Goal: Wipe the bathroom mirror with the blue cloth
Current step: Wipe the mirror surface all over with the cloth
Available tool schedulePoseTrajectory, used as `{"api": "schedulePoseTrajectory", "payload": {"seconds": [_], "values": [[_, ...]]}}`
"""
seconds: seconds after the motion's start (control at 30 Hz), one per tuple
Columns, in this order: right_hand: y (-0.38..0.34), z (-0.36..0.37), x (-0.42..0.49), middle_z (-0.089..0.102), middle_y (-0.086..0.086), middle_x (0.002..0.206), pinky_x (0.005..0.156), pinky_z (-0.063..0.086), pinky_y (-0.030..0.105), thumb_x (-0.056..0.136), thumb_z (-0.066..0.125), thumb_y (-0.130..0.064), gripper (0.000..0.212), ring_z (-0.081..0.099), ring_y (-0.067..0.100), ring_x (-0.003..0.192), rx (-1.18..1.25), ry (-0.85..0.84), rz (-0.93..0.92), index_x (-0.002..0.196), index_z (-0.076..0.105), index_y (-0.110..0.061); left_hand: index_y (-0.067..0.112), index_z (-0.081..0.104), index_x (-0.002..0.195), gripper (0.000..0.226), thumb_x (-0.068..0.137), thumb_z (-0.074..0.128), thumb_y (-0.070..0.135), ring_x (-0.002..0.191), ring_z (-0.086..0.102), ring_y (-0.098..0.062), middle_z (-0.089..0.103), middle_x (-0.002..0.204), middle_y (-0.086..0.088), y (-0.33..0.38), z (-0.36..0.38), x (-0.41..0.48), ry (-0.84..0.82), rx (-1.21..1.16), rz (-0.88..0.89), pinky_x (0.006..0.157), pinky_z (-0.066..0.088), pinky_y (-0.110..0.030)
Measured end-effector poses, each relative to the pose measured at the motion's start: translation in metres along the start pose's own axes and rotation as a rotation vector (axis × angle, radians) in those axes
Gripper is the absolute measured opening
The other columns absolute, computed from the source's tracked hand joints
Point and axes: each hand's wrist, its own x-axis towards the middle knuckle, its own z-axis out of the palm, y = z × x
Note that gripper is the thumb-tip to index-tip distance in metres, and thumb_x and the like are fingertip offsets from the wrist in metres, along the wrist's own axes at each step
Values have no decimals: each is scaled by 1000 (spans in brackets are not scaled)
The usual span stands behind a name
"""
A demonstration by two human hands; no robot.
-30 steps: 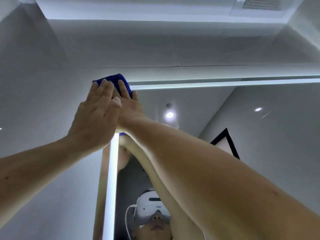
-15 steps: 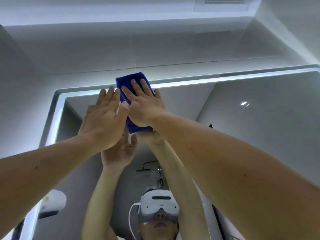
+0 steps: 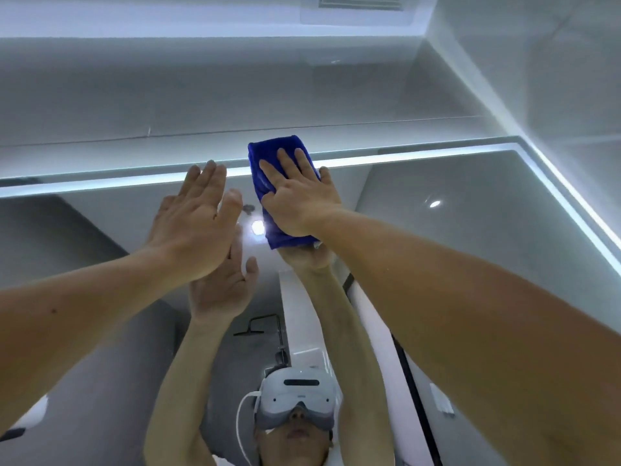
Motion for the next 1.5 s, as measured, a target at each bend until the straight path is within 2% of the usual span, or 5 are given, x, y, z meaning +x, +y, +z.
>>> {"api": "schedulePoseTrajectory", "payload": {"seconds": [0.33, 0.87, 1.0, 1.13, 1.5], "values": [[159, -41, -15, -14, -6, 163, 118, -7, 50, 101, 22, -40, 60, -16, 19, 150, -43, -21, 141, 155, -3, -36, 31, -1, 155, 73, 87, 3, 55, 142, -14, 8, -8, 161, 20, 92, 21, 34, 41, -114, 49, 110, -11, -23], [314, -70, -54, -12, -4, 164, 118, -10, 48, 101, 20, -39, 60, -12, 21, 150, -133, -28, 306, 155, -5, -34, 27, -1, 157, 59, 103, 13, 46, 147, -14, 0, -8, 163, 14, 222, 73, 55, -64, -144, 161, 121, -5, -32], [349, -77, -61, -11, -3, 164, 120, -4, 47, 100, 22, -37, 61, -11, 20, 151, -110, -30, 367, 156, -4, -34, 18, 4, 157, 63, 104, 27, 42, 151, -9, -16, -7, 165, 1, 251, 95, 46, 6, 24, 291, 123, 2, -40], [377, -80, -71, -8, -2, 165, 120, 4, 46, 99, 22, -36, 63, -8, 23, 151, -122, -27, 424, 156, -2, -32, 27, -10, 156, 62, 104, 15, 49, 146, -22, -3, -18, 162, 12, 280, 113, 39, -107, -98, 264, 122, -9, -35], [404, -88, -106, -7, -5, 165, 119, 1, 38, 102, 25, -34, 61, -3, 16, 151, -203, -63, 395, 155, -3, -35, 26, 2, 157, 62, 102, 17, 50, 149, -11, -3, -5, 164, 13, 324, 108, 45, -135, -240, 359, 121, -3, -33]]}}
